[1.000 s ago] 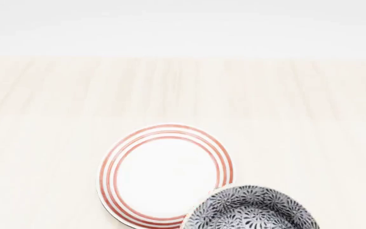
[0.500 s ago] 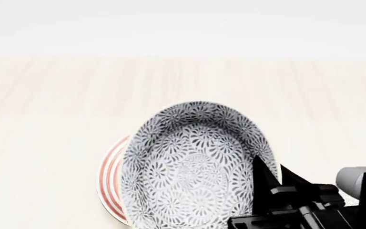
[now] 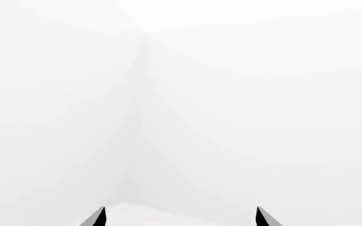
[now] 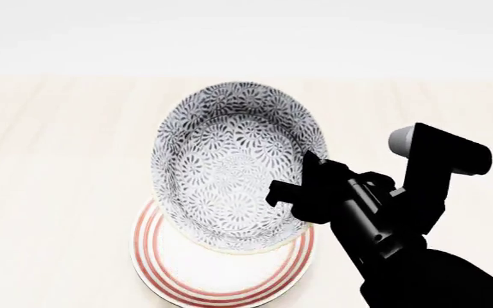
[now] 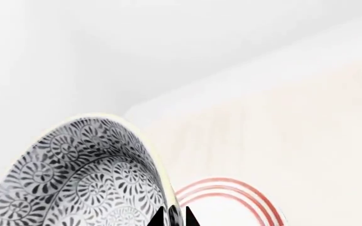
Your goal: Put the bowl on the plate.
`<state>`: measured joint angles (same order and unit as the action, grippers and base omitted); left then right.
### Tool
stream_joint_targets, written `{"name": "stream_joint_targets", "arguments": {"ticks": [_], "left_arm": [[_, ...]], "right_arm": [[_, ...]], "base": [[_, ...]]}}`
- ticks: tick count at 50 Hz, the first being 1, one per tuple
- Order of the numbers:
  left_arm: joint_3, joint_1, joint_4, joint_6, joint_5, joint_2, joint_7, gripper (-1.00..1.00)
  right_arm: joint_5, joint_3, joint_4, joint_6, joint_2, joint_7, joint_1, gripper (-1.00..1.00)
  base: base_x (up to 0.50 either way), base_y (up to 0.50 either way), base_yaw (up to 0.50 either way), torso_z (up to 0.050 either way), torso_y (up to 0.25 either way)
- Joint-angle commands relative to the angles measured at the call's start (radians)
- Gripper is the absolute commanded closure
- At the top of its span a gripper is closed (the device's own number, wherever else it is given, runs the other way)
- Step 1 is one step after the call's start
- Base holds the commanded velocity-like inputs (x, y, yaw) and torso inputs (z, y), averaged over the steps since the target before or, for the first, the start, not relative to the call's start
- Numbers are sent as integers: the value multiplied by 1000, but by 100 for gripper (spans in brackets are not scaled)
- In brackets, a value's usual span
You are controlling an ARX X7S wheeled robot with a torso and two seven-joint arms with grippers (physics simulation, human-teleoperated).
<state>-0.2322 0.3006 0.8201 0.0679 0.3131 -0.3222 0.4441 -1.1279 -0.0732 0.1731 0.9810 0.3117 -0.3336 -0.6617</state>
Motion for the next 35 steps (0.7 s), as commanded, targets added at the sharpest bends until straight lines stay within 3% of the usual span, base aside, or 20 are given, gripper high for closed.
{"name": "stream_joint_targets", "arguments": {"ticks": [1,9,19,28,30,35], "left_arm": [[-10,10,0,-7,12,-1,5,-100],[-5,4,-6,-8,14,0,9,-100],[2,5,-17,-19,6,4,13,-100],[4,6,-18,-20,6,2,16,-100],[8,4,-17,-18,3,1,17,-100],[9,1,-13,-13,6,-4,19,-100]], "right_arm": [[77,68,-227,-51,-77,10,-146,100],[94,25,-404,-120,-160,-50,-215,100],[133,128,-341,-82,-133,-25,-209,100],[129,131,-342,-85,-131,-27,-209,100],[38,77,-385,-23,-140,-42,-217,100],[16,53,-456,17,-147,-118,-243,100]], "base": [[0,0,0,0,0],[0,0,0,0,0],[0,0,0,0,1],[0,0,0,0,0],[0,0,0,0,0],[0,0,0,0,0]]}}
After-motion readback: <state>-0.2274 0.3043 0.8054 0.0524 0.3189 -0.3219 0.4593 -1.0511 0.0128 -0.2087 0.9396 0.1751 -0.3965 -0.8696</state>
